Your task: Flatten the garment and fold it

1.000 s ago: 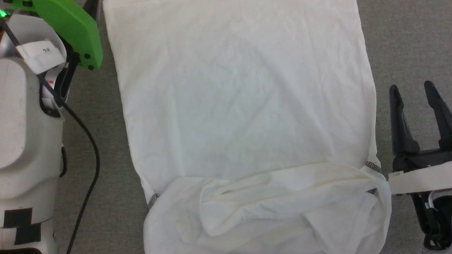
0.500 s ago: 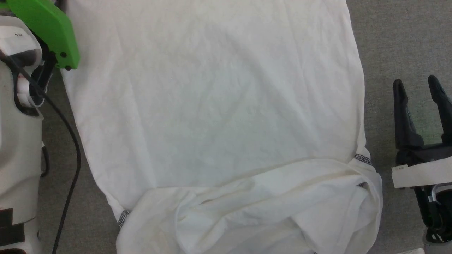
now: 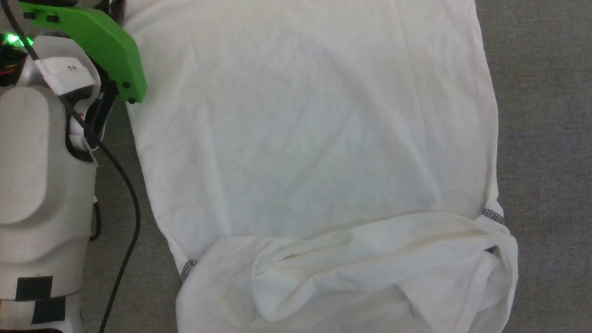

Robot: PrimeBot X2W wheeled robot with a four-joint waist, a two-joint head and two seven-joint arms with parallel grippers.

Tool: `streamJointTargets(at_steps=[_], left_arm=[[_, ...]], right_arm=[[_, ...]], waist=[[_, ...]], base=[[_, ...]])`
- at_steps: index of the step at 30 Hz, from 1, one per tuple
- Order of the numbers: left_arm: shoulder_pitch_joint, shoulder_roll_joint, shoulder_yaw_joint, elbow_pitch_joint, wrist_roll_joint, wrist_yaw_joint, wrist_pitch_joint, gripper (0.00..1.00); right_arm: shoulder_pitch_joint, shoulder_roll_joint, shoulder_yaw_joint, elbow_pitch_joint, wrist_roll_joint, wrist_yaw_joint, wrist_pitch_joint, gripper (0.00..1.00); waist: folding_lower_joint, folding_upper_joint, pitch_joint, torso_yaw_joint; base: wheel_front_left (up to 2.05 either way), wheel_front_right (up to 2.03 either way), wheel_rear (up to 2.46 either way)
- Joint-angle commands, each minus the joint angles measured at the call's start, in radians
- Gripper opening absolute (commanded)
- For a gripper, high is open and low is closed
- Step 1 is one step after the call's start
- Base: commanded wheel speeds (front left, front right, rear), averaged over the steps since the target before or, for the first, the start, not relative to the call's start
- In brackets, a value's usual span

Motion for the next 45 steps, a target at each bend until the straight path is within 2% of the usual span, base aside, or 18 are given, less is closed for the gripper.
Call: streamJointTargets(at_steps=[1,6,11,20,29,30,31,32,39,45], left_arm=[[0.008,-0.007,-0.004,0.000,-0.005,0.002,-0.012,0.00],[0.004,-0.029,-0.030,-0.001,-0.004,-0.005,-0.034,0.00],[-0.019,-0.062,-0.062,0.001,0.000,-0.010,-0.058,0.00],[-0.081,-0.115,-0.129,0.022,0.011,-0.038,-0.093,0.00],[-0.110,-0.147,-0.171,0.059,0.015,-0.053,-0.132,0.00],[-0.112,-0.148,-0.172,0.063,0.014,-0.053,-0.134,0.00],[-0.114,-0.149,-0.173,0.069,0.013,-0.054,-0.137,0.00],[-0.116,-0.149,-0.173,0.073,0.012,-0.054,-0.138,0.00],[-0.122,-0.136,-0.160,0.098,0.002,-0.048,-0.157,0.00],[-0.131,-0.118,-0.112,0.085,-0.005,-0.020,-0.235,0.00]], right_arm=[[-0.057,0.000,0.017,0.027,0.023,-0.002,0.065,1.00],[-0.239,0.002,0.082,0.151,0.046,-0.002,0.319,1.00],[-0.358,0.051,0.088,0.282,-0.008,-0.002,0.454,1.00],[-0.420,0.068,0.088,0.411,-0.120,-0.002,0.546,1.00],[-0.441,0.087,0.053,0.478,-0.180,-0.002,0.536,1.00],[-0.442,0.089,0.050,0.486,-0.186,-0.002,0.540,0.73],[-0.445,0.094,0.040,0.491,-0.193,-0.002,0.538,0.12],[-0.448,0.098,0.032,0.495,-0.199,-0.002,0.534,0.00],[-0.457,0.113,0.001,0.516,-0.222,-0.002,0.481,0.00],[-0.464,0.121,-0.030,0.541,-0.212,-0.002,0.374,0.00]], waist=[[-0.0001,0.0000,-0.007,0.026],[-0.0001,0.0000,0.008,0.063],[-0.0001,0.0000,0.040,0.110],[-0.0001,0.0000,0.102,0.193],[-0.0001,0.0000,0.131,0.242],[-0.0001,0.0000,0.131,0.245],[-0.0001,0.0000,0.131,0.246],[-0.0001,0.0000,0.131,0.248],[-0.0001,0.0000,0.093,0.235],[-0.0001,0.0000,0.022,0.207]], base=[[0.00,0.00,0.00],[0.00,0.00,0.00],[0.00,0.00,0.00],[0.00,0.00,0.00],[0.00,0.00,0.00],[0.00,0.00,0.00],[0.00,0.00,0.00],[0.00,0.00,0.00],[0.00,0.00,0.00],[0.00,0.00,0.00]])
